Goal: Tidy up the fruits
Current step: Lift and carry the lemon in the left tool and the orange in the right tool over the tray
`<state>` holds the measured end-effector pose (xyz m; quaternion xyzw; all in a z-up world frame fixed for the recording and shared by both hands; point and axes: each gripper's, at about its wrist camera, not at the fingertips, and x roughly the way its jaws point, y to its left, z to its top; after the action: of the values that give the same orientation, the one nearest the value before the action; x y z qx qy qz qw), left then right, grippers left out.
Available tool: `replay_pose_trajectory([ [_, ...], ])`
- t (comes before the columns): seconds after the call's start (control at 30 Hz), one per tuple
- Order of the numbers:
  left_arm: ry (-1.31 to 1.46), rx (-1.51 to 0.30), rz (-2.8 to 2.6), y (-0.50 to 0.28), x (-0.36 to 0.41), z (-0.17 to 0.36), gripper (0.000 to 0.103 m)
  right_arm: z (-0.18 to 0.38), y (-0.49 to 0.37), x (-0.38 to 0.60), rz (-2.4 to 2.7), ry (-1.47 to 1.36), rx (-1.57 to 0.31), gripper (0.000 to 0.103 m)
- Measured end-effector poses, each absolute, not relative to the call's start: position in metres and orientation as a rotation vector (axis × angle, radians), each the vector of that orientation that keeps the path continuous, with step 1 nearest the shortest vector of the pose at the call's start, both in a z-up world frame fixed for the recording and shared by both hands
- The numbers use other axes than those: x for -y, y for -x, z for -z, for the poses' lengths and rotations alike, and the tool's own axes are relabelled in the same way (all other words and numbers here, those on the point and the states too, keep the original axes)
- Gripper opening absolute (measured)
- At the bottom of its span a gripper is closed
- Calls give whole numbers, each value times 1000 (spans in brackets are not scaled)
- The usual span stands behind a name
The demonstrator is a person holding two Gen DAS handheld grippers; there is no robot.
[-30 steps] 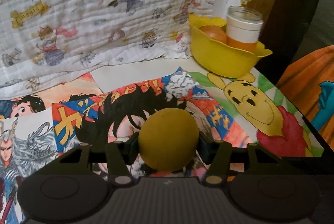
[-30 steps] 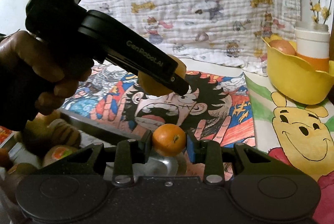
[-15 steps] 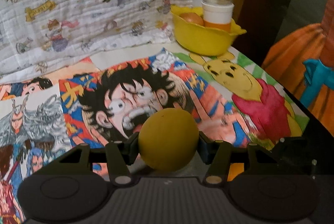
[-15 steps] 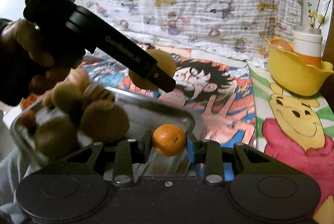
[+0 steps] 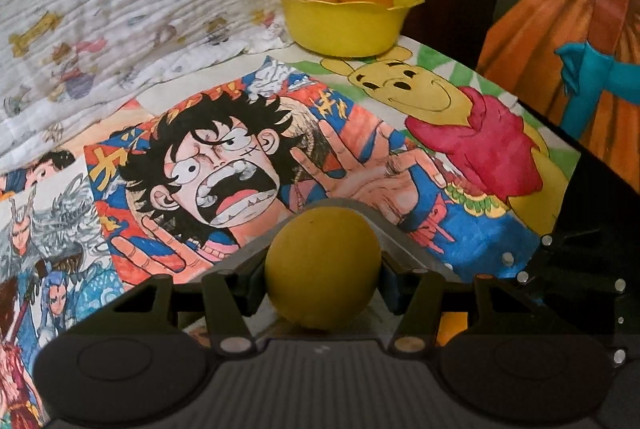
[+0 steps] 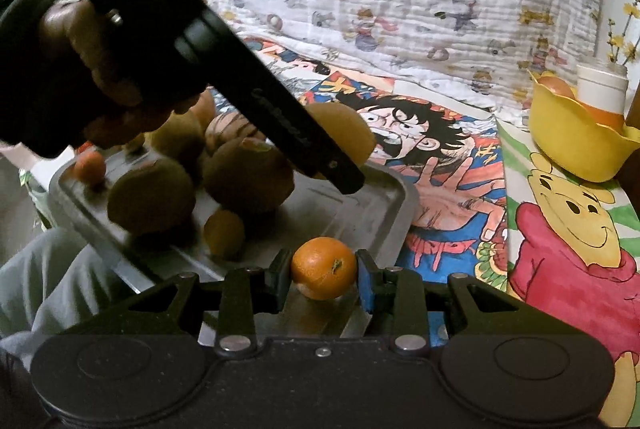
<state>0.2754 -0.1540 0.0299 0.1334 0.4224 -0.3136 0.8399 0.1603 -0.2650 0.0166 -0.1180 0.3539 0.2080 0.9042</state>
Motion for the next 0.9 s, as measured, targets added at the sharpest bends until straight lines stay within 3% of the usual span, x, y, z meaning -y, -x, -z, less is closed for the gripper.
replay_pose_trajectory([
  [0.9, -381, -895, 664, -269, 168, -19, 60, -12, -157, 261, -442, 271, -738, 36],
])
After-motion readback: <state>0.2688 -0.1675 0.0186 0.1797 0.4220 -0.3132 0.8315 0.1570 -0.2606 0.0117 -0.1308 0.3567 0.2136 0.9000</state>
